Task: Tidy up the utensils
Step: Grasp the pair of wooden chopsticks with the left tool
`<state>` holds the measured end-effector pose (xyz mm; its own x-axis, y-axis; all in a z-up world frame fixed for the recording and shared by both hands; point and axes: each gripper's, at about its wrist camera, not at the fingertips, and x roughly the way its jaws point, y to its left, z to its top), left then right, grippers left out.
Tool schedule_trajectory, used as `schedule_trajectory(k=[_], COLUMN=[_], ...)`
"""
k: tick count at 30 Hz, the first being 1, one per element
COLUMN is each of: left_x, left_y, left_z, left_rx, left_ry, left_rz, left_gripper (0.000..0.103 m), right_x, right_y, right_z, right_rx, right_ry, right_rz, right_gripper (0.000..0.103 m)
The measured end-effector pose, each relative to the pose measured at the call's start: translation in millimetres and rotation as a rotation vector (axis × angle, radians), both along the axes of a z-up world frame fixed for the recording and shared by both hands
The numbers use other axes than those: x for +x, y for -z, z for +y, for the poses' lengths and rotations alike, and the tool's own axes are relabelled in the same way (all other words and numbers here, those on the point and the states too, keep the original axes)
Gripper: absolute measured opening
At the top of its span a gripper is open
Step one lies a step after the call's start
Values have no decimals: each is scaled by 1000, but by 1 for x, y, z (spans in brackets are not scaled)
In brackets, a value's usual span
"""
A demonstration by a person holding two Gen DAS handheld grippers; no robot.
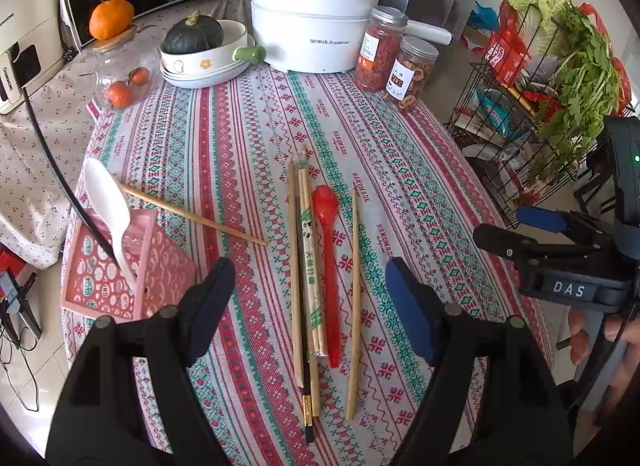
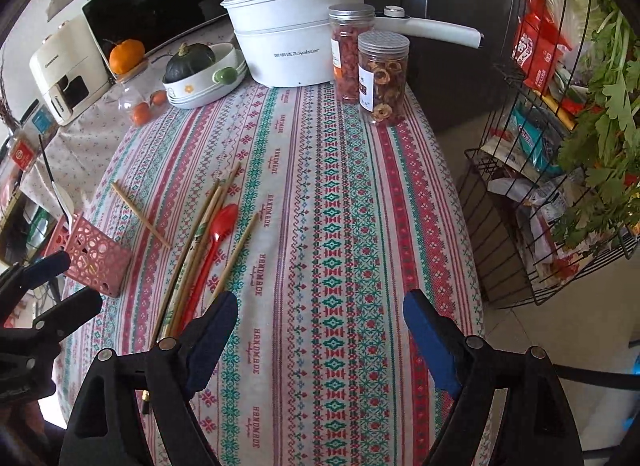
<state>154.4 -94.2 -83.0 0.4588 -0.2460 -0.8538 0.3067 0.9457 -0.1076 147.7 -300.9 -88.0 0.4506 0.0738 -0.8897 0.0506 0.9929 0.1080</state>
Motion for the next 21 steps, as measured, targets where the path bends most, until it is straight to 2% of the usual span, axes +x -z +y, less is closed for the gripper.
schedule_trajectory(k=[1,3,6,8,13,19,21], left_x=[7,22,46,61,85,92,93], left_y=[4,15,32,43,66,79,82], left_z=[-6,-17,-24,-27,-29,-31,-32], left_rx=[9,29,54,75,87,117,148], left_ry=[3,6,-27,-53,-101,-115,-122], left_rz=[12,37,81,104,169,183,186], left_gripper=[63,43,25,18,13,13,13], right_x=[1,4,7,9,13,18,20], right_y=[1,3,5,6,6,6,7], right_z=[-3,-6,-9,-9,-9,-14,-16], right_rx=[8,21,30,36,41,61,72], right_ry=[9,21,29,29,18,27,31], right_rz=[6,19,34,41,43,47,50], right_gripper=[86,86,86,86,86,86,86])
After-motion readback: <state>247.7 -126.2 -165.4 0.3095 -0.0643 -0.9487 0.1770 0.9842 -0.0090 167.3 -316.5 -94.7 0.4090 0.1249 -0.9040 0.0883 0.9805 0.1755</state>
